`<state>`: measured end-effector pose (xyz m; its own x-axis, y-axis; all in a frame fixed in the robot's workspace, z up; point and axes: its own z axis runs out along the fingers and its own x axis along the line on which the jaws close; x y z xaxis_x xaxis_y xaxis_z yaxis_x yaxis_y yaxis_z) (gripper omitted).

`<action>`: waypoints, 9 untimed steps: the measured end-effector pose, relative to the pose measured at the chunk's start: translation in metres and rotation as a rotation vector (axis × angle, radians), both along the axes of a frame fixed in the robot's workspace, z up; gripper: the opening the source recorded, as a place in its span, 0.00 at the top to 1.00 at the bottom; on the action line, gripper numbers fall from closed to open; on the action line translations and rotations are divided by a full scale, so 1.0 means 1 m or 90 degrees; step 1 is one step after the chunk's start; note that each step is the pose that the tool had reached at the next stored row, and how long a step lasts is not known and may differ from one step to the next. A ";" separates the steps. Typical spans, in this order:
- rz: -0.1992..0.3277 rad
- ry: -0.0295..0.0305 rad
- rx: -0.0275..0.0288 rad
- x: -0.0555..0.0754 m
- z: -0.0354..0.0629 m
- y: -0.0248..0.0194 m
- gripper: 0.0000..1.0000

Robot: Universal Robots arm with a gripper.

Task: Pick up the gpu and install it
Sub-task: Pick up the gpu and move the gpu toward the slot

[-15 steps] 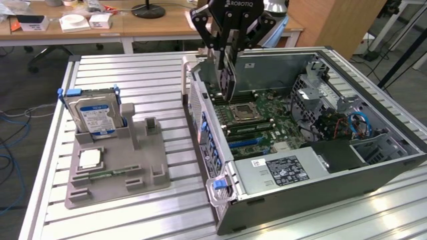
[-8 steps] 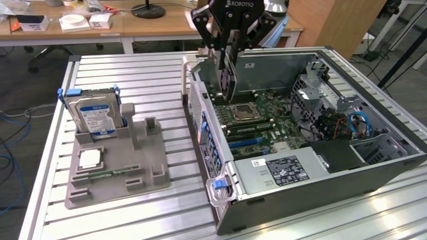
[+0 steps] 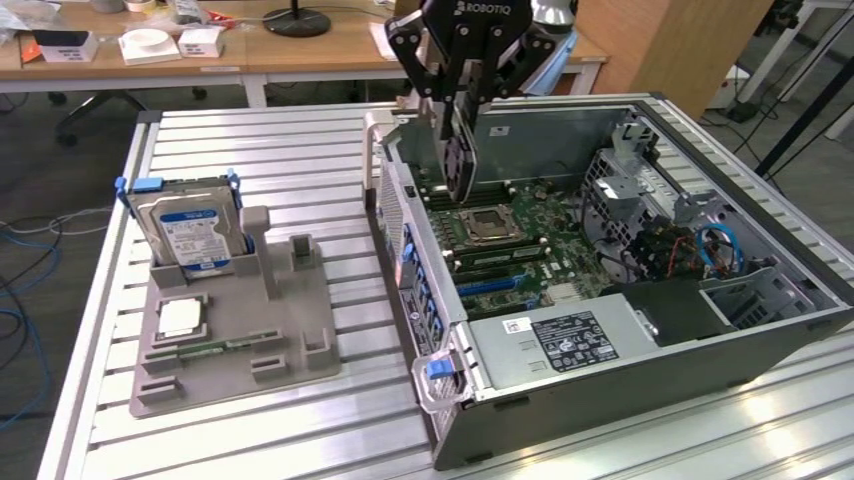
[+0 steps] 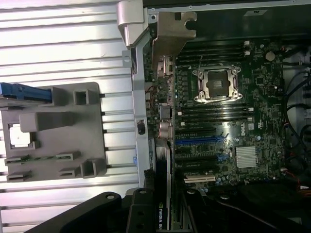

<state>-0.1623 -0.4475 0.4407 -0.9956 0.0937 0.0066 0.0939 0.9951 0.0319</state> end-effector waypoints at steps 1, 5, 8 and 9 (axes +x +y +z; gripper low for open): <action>0.000 -0.0001 0.0000 0.001 -0.0001 0.0000 0.74; 0.000 0.0000 0.0000 0.004 -0.0001 0.0000 0.74; 0.000 0.0000 0.0000 0.007 -0.0002 0.0000 0.74; 0.000 0.0000 0.0000 0.009 -0.0002 0.0000 0.74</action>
<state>-0.1537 -0.4475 0.4405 -0.9956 0.0937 0.0066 0.0939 0.9951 0.0319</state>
